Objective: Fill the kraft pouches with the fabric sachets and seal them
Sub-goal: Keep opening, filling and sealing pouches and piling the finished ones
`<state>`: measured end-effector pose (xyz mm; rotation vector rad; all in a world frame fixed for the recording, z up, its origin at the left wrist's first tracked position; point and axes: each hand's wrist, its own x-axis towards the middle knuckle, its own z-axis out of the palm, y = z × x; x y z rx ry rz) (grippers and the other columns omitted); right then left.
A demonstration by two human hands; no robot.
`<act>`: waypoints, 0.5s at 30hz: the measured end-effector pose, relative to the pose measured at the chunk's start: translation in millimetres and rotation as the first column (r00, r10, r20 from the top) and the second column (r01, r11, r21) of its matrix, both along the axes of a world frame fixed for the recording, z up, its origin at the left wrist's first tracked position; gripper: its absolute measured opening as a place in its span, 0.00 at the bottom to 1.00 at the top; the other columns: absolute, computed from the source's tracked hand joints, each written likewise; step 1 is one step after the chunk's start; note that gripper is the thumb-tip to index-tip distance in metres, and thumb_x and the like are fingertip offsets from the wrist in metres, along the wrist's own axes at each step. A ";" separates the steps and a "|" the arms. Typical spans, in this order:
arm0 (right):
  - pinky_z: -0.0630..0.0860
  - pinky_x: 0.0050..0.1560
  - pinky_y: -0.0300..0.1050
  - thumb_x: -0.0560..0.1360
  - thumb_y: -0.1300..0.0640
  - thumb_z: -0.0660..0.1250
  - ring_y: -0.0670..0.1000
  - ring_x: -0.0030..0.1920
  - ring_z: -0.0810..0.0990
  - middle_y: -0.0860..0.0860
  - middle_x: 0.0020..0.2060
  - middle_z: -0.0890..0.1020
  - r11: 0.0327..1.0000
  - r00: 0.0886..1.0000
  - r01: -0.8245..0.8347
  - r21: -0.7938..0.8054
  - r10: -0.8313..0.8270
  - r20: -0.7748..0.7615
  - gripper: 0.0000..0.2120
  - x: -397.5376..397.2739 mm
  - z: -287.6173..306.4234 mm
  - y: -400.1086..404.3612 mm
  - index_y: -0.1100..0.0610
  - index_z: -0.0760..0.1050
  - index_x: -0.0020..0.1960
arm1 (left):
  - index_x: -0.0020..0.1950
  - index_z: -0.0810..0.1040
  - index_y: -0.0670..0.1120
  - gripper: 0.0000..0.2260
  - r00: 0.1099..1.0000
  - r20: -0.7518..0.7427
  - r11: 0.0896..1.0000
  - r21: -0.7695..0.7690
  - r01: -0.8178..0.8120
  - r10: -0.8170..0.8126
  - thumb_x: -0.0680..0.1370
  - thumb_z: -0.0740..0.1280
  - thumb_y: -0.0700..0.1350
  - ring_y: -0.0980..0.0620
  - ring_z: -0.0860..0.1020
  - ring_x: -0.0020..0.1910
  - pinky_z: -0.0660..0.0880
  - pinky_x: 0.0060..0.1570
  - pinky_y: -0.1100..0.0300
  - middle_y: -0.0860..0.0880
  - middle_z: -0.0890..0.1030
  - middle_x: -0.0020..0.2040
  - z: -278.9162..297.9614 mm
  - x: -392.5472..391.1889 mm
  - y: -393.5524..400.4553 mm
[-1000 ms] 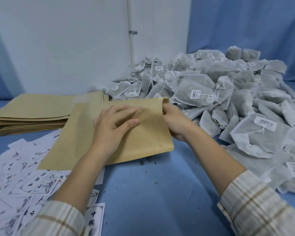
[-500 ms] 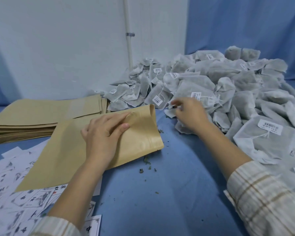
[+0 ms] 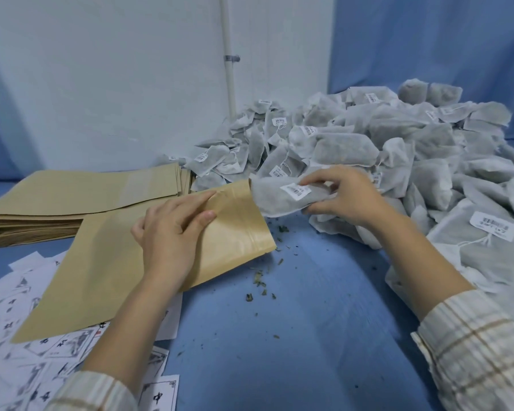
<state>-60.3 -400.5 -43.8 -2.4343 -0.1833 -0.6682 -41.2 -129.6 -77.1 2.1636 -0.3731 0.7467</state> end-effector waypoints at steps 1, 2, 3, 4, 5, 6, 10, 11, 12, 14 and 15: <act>0.73 0.51 0.41 0.58 0.56 0.80 0.48 0.50 0.76 0.43 0.45 0.80 0.999 0.999 -0.032 -0.014 0.032 -0.024 0.21 -2.5 4.9 3.4 0.42 0.80 0.48 | 0.53 0.71 0.71 0.13 1.000 -0.002 1.000 -0.003 -0.007 0.007 0.76 0.67 0.52 0.53 0.71 0.61 0.54 0.56 0.58 0.63 0.77 0.54 0.4 -0.3 0.6; 0.74 0.52 0.42 0.59 0.56 0.80 0.47 0.50 0.77 0.45 0.46 0.81 0.998 0.997 -0.063 -0.024 0.062 -0.046 0.21 -4.6 8.8 7.2 0.39 0.80 0.47 | 0.53 0.71 0.71 0.13 1.000 -0.005 1.000 -0.008 -0.013 0.013 0.76 0.67 0.52 0.53 0.71 0.61 0.54 0.57 0.58 0.64 0.76 0.53 1.1 -0.6 0.9; 0.74 0.53 0.42 0.59 0.56 0.80 0.45 0.50 0.77 0.45 0.47 0.82 0.995 0.994 -0.089 -0.034 0.087 -0.059 0.21 -6.2 11.3 11.7 0.39 0.80 0.46 | 0.53 0.71 0.71 0.13 1.000 -0.010 1.000 -0.015 -0.014 0.014 0.76 0.67 0.52 0.53 0.71 0.61 0.54 0.57 0.57 0.64 0.76 0.53 2.1 -1.4 1.3; 0.74 0.53 0.39 0.59 0.56 0.80 0.43 0.51 0.77 0.44 0.49 0.82 0.992 0.991 -0.121 -0.028 0.118 -0.068 0.20 -7.2 12.0 17.5 0.40 0.80 0.47 | 0.52 0.71 0.71 0.13 1.000 -0.015 1.000 -0.023 -0.005 0.005 0.76 0.67 0.52 0.53 0.71 0.60 0.54 0.59 0.56 0.64 0.76 0.53 3.3 -2.3 1.3; 0.73 0.53 0.34 0.60 0.57 0.80 0.41 0.51 0.76 0.43 0.50 0.81 0.989 0.987 -0.145 -0.012 0.144 -0.073 0.19 -7.9 11.3 26.7 0.43 0.82 0.48 | 0.53 0.72 0.70 0.13 1.000 -0.019 0.999 -0.031 0.023 -0.023 0.76 0.67 0.51 0.53 0.71 0.60 0.55 0.61 0.55 0.63 0.77 0.53 4.4 -3.7 0.5; 0.72 0.51 0.31 0.61 0.60 0.79 0.41 0.49 0.76 0.43 0.50 0.79 0.986 0.984 -0.169 -0.007 0.168 -0.064 0.18 -7.2 8.9 36.6 0.48 0.83 0.49 | 0.53 0.73 0.69 0.13 0.997 -0.018 0.997 -0.037 0.070 -0.070 0.75 0.68 0.51 0.53 0.72 0.60 0.57 0.65 0.53 0.63 0.78 0.53 5.5 -5.9 -1.5; 0.61 0.33 0.38 0.71 0.69 0.65 0.48 0.41 0.68 0.50 0.37 0.70 0.993 0.996 -0.046 -0.106 0.038 -0.081 0.02 4.0 -8.6 78.0 0.65 0.76 0.41 | 0.54 0.75 0.66 0.13 0.983 0.008 0.983 -0.017 0.184 -0.183 0.74 0.69 0.49 0.54 0.72 0.59 0.59 0.66 0.47 0.65 0.77 0.53 6.3 -18.3 -15.8; 0.57 0.30 0.39 0.74 0.69 0.60 0.49 0.42 0.67 0.49 0.32 0.67 0.991 0.985 0.027 -0.129 -0.048 -0.166 0.08 7.6 -12.0 83.4 0.64 0.70 0.37 | 0.54 0.75 0.66 0.13 0.983 0.014 0.983 -0.020 0.183 -0.182 0.74 0.69 0.49 0.54 0.72 0.59 0.59 0.66 0.48 0.66 0.77 0.52 6.0 -19.6 -17.5; 0.56 0.30 0.36 0.77 0.67 0.56 0.49 0.43 0.65 0.49 0.31 0.63 0.987 0.971 0.035 -0.160 -0.072 -0.230 0.12 9.5 -17.3 84.5 0.61 0.65 0.35 | 0.54 0.75 0.66 0.13 0.984 0.017 0.983 -0.026 0.180 -0.179 0.74 0.69 0.49 0.54 0.72 0.58 0.59 0.65 0.49 0.66 0.76 0.52 5.7 -19.8 -18.3; 0.59 0.33 0.36 0.81 0.60 0.52 0.49 0.41 0.65 0.48 0.30 0.67 0.982 0.950 -0.061 -0.180 0.001 -0.313 0.13 10.4 -26.6 83.8 0.59 0.66 0.39 | 0.54 0.75 0.66 0.13 0.985 0.023 0.985 -0.023 0.169 -0.168 0.74 0.69 0.49 0.54 0.72 0.58 0.58 0.65 0.50 0.65 0.77 0.52 5.2 -18.8 -17.5; 0.63 0.36 0.38 0.81 0.59 0.53 0.48 0.41 0.66 0.48 0.32 0.71 0.985 0.926 -0.118 -0.128 0.063 -0.373 0.12 9.4 -29.4 82.1 0.62 0.69 0.43 | 0.54 0.76 0.65 0.13 0.986 0.029 0.986 -0.013 0.167 -0.166 0.74 0.69 0.49 0.54 0.72 0.57 0.58 0.65 0.50 0.64 0.77 0.52 4.8 -18.1 -17.0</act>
